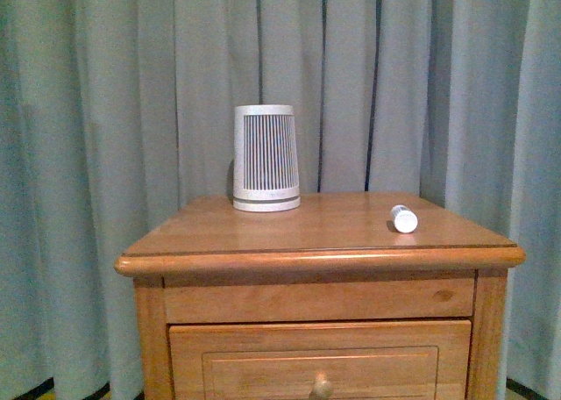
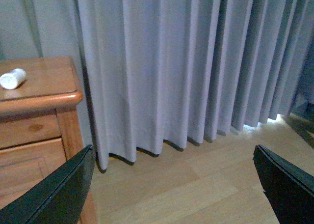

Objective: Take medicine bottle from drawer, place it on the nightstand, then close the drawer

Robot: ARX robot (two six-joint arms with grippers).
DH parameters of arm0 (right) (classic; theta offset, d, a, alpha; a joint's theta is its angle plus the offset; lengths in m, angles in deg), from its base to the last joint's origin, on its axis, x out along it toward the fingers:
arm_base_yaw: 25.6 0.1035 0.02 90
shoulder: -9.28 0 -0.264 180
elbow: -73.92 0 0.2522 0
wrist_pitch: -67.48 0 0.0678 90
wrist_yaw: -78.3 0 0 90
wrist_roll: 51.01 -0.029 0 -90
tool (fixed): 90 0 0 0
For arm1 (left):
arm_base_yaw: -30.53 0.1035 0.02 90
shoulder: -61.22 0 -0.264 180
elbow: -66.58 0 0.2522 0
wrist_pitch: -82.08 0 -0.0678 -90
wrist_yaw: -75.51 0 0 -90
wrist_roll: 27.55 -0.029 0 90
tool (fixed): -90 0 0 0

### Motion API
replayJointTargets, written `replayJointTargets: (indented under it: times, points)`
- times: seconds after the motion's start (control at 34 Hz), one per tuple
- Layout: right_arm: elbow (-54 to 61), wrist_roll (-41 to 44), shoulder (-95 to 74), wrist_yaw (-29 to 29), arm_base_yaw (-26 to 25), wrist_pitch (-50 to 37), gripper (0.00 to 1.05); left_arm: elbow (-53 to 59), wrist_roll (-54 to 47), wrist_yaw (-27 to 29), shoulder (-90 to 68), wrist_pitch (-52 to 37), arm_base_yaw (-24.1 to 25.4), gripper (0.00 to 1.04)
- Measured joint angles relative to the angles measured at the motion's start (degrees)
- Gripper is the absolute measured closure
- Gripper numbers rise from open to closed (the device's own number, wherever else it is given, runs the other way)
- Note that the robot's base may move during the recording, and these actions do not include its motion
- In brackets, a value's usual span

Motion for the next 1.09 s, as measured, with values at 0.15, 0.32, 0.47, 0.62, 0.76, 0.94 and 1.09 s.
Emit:
replayJointTargets:
  times: [0.15,0.32,0.47,0.62,0.76,0.94,1.09]
  points:
    - [2.91,0.35,6.58,0.04,1.01,3.85,0.07,0.00,-0.02,0.00,0.00,0.00,0.00,0.07]
    - [2.51,-0.61,7.91,7.23,-0.87,6.95,0.10,-0.02,0.00,0.00,0.00,0.00,0.00,0.07]
    - [1.81,-2.73,10.43,38.75,-12.46,16.74,0.39,0.00,0.00,0.00,0.00,0.00,0.00,0.07]
    - [2.03,-2.99,11.41,40.76,-12.94,16.74,0.66,-0.02,-0.02,0.00,0.00,0.00,0.00,0.07]
    - [4.35,-3.02,13.66,40.81,-13.00,16.52,0.95,-0.02,0.00,0.00,0.00,0.00,0.00,0.07]
    - [4.44,-3.15,13.88,40.81,-13.05,16.52,1.02,0.00,0.00,0.00,0.00,0.00,0.00,0.07]
    - [4.44,-3.15,13.90,40.81,-13.05,16.52,1.02,-0.02,-0.02,0.00,0.00,0.00,0.00,0.07]
